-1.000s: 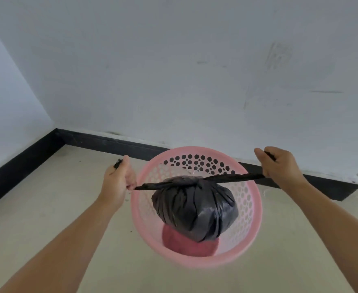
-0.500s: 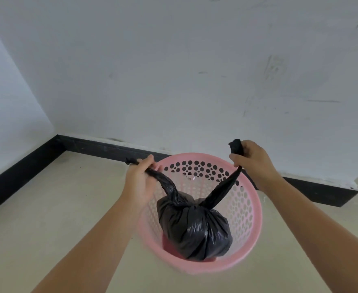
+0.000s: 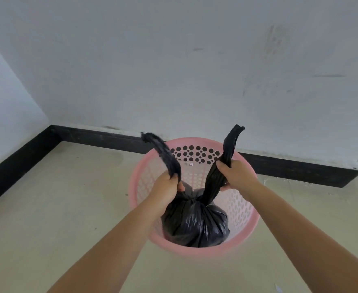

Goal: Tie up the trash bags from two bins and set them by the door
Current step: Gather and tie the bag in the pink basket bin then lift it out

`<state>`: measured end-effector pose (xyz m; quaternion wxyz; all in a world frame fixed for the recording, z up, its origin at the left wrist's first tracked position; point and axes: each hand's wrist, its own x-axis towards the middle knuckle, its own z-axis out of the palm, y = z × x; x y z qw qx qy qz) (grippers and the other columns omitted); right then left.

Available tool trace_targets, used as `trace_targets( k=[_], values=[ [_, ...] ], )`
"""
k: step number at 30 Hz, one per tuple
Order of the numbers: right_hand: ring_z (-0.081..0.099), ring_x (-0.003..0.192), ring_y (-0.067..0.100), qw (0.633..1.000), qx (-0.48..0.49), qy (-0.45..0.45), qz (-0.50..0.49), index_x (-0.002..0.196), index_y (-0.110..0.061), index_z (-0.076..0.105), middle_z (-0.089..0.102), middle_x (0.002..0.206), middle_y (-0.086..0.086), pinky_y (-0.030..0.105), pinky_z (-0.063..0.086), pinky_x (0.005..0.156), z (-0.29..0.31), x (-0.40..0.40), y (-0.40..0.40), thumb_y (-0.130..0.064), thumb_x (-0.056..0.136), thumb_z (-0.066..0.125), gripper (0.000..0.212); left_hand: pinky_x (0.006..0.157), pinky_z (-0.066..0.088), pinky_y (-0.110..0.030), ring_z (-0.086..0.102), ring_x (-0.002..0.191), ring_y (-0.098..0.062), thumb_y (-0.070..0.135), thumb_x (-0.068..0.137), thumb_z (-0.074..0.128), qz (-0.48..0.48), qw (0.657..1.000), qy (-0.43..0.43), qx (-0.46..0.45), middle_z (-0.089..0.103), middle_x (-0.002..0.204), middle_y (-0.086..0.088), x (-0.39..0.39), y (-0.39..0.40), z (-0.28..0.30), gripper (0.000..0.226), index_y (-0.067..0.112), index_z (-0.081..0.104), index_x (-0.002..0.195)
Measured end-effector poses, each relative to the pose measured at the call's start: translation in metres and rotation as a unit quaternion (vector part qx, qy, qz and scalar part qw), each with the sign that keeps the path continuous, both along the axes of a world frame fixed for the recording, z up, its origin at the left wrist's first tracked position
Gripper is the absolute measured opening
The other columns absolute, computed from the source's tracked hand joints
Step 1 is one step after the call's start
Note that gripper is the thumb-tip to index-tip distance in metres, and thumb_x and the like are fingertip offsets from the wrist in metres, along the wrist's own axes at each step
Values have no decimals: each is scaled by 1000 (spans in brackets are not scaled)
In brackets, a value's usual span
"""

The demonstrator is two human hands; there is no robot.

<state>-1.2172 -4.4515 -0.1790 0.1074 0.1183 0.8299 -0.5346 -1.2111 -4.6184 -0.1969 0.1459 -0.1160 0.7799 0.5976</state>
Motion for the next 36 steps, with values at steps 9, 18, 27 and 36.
trace_targets(
  k=[9, 18, 27, 36],
  values=[
    [68, 65, 22, 975, -201, 45, 84, 78, -3, 61, 67, 75, 12, 28, 56, 52, 0, 3, 6, -21, 94, 43, 30, 89, 47, -33, 57, 102, -21, 44, 74, 62, -365, 886, -65, -278, 59, 114, -6, -5, 17, -7, 55, 15, 48, 118],
    [55, 105, 20, 964, -18, 20, 264, 113, -22, 53, 58, 117, 3, 37, 47, 89, 10, 4, 17, -3, 71, 45, 46, 48, 25, -28, 34, 48, -16, 35, 97, 26, -359, 867, 80, -336, 35, 52, -5, 6, 28, 3, 51, 13, 30, 51],
    [52, 69, 9, 861, 341, 275, 259, 100, -13, 58, 52, 71, -7, 31, 47, 74, -5, 4, 6, -17, 76, 64, 24, 55, 23, -30, 30, 52, -18, 29, 94, 34, -399, 871, 18, -287, 32, 57, -5, 12, 2, 9, 37, 11, 30, 62],
    [50, 117, 25, 784, 407, 273, 381, 91, -9, 66, 66, 107, 6, 49, 31, 107, -13, 6, -6, -12, 87, 52, 15, 62, 31, -31, 37, 51, -17, 30, 94, 36, -382, 891, 34, -242, 41, 55, -3, 9, -7, 5, 42, 7, 46, 61]
  ],
)
